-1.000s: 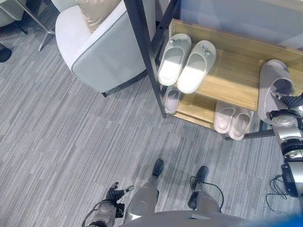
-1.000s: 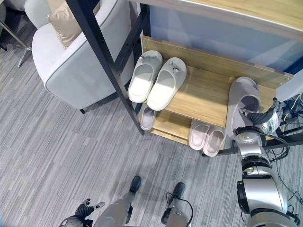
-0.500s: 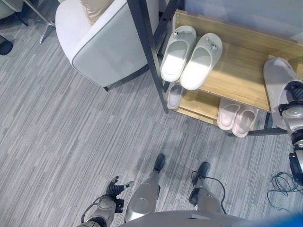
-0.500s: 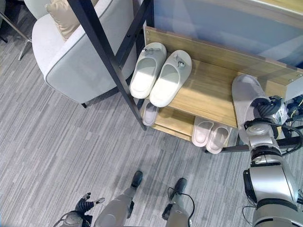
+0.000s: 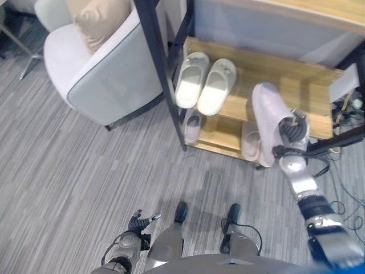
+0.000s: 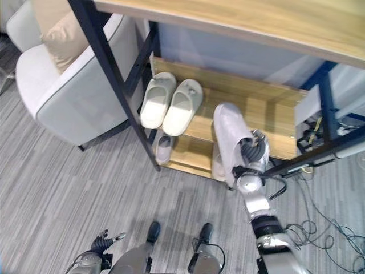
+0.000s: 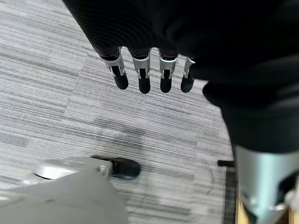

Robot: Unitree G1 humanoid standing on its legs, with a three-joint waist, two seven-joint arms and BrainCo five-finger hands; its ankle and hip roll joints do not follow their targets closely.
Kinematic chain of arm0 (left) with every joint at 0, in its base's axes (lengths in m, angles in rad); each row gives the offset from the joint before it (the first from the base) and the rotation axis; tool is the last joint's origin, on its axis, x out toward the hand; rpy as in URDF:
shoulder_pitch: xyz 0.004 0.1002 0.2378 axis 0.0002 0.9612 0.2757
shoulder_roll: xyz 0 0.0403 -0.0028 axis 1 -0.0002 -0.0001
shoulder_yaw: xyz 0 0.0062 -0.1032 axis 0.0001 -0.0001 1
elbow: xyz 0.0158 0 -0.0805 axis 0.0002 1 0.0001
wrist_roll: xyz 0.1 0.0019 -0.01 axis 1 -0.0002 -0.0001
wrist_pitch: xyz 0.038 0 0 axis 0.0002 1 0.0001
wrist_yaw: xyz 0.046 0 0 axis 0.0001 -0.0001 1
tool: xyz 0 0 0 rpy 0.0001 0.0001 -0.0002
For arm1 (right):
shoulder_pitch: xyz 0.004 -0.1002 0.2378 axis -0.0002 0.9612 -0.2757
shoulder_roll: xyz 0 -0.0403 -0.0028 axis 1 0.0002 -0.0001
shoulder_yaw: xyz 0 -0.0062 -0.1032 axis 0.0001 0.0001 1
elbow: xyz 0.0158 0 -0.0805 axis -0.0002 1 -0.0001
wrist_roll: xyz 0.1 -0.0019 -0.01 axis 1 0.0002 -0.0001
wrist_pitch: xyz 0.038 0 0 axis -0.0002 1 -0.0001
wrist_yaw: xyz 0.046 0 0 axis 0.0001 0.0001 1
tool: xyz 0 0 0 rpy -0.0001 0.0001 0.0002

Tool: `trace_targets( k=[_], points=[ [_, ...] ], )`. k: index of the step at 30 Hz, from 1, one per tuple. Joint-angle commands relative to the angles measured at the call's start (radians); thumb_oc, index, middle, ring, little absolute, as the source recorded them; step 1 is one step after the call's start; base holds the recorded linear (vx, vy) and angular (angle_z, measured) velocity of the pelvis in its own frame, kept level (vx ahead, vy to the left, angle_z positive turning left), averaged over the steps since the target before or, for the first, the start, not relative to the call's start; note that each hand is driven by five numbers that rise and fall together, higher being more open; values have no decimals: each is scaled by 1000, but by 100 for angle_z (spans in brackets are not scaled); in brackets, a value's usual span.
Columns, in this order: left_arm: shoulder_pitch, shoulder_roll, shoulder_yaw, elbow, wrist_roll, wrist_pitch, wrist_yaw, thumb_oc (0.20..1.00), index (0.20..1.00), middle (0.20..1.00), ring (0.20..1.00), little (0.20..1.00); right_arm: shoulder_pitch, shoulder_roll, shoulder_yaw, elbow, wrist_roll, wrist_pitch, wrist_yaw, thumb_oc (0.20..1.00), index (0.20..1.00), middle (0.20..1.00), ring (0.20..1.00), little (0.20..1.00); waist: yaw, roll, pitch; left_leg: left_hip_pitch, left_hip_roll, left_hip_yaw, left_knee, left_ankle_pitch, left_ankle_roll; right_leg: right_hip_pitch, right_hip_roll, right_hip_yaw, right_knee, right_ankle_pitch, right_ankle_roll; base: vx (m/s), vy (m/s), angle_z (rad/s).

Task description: Arrange the slippers neatly on the shoe rack.

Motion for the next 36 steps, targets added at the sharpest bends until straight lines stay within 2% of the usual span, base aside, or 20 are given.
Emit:
trace_targets(
  k=[1,6,7,8,9,10,11,15,17,22,24,27,28,29,30,31,32,33,35,36],
  points=[
    [20,8,35,100,12,14,4,1000,1000,1000,1000,1000,60,-54,-11,-135,-3,-87,122,200,200,200,200,200,2,31,0,44,7,5,101,-147,10,192,-16,31,26,-122,93,81,129,-64],
    [58,5,70,116,61,28,-5,1000,1000,1000,1000,1000,215,-50,-21,-258,-40,-92,197,200,200,200,200,200,-26,43,-23,107,-5,31,125,-182,34,219,-36,52,95,-119,106,50,143,-54],
    [76,5,81,124,88,34,-10,1000,1000,1000,1000,1000,260,-59,-19,-291,-58,-99,229,200,200,200,200,200,-34,57,-20,136,-13,44,118,-185,48,211,-58,47,166,-103,120,-18,217,-10],
    [84,9,88,126,94,34,-13,1000,1000,1000,1000,1000,277,-57,-14,-300,-49,-105,250,200,200,200,200,200,-36,65,-14,149,-13,51,116,-188,54,200,-73,42,211,-100,120,-23,236,-17],
    [90,22,103,125,99,36,-18,1000,1000,1000,1000,1000,305,-61,-1,-315,-37,-112,286,200,200,200,200,200,-38,76,-2,187,-5,70,108,-196,59,186,-89,10,282,-111,115,-18,140,-57],
    [87,35,117,113,98,33,-17,1000,1000,1000,1000,1000,347,-68,2,-331,-71,-110,309,200,200,200,200,200,-48,78,8,206,6,70,107,-198,60,169,-76,-3,343,-132,105,-7,98,-55],
    [82,40,122,102,90,29,-12,1000,1000,1000,1000,1000,366,-66,-1,-335,-74,-109,314,200,200,200,200,200,-56,77,12,213,7,64,107,-198,60,157,-61,8,353,-139,99,-4,27,-41],
    [60,41,111,67,72,18,11,1000,1000,1000,1000,1000,375,-77,9,-326,-76,-114,308,200,200,200,200,200,-74,82,21,217,10,46,111,-194,58,109,16,43,340,-184,75,19,-16,13],
    [67,23,86,56,74,10,12,1000,1000,1000,1000,1000,349,-95,43,-255,-83,-115,296,200,200,200,200,200,-80,75,34,222,4,30,122,-198,53,62,81,83,314,-197,58,78,-84,5],
    [100,5,63,53,81,7,9,1000,1000,1000,1000,1000,372,-95,51,-137,-84,-118,280,200,200,200,200,200,-76,65,24,221,-5,7,134,-207,44,101,132,114,250,-208,29,114,-114,29],
    [108,0,49,49,73,5,11,1000,1000,1000,1000,1000,366,-91,56,-87,-41,-125,280,200,200,200,200,200,-73,65,15,219,10,-4,126,-202,30,119,145,103,219,-216,17,119,-177,13],
    [96,-5,22,13,44,-6,19,1000,1000,1000,1000,1000,346,-88,74,-27,-7,-141,272,200,200,200,200,200,-62,56,35,159,35,-9,187,-192,-6,133,151,58,189,-232,-4,-21,-151,42],
    [74,11,27,-36,4,-17,32,1000,1000,1000,1000,1000,325,-92,85,3,9,-143,271,200,200,200,200,200,-62,56,50,94,59,15,293,-176,-30,138,151,29,189,-240,-23,-51,-101,72],
    [74,11,28,-36,4,-17,32,1000,1000,1000,1000,1000,325,-92,85,3,9,-143,271,200,200,200,200,200,-62,56,50,93,59,14,294,-176,-30,137,151,29,189,-240,-23,-61,-93,83],
    [74,9,19,-57,-8,-23,38,1000,1000,1000,1000,1000,309,-90,96,21,31,-148,264,200,200,200,200,200,-48,52,72,39,85,63,389,-150,-31,160,155,15,187,-253,-37,-18,-45,56],
    [74,8,19,-54,-10,-23,43,1000,1000,1000,1000,1000,304,-88,101,25,33,-149,266,200,200,200,200,200,-41,48,79,14,106,79,409,-146,-29,169,155,13,187,-262,-40,1,-42,38],
    [74,7,18,-46,-2,-24,55,1000,1000,1000,1000,1000,297,-89,108,34,27,-148,267,200,200,200,200,200,-27,36,86,-22,128,86,398,-158,-24,180,149,13,189,-271,-37,113,37,13],
    [80,5,21,-27,1,-20,63,1000,1000,1000,1000,1000,288,-87,125,44,15,-150,262,200,200,200,200,200,2,23,93,-55,161,59,317,-117,-33,194,150,9,194,-278,-29,131,68,14],
    [79,21,21,-13,-5,-21,79,1000,1000,1000,1000,1000,273,-85,133,54,12,-151,243,200,200,200,200,200,32,21,109,-106,178,-9,216,-30,-55,209,161,12,205,-303,-31,103,98,8],
    [72,31,19,-12,-4,-24,87,1000,1000,1000,1000,1000,265,-83,138,57,7,-149,235,200,200,200,200,200,39,21,115,-117,180,-29,179,-8,-62,213,162,14,215,-320,-34,93,232,3]
  ],
)
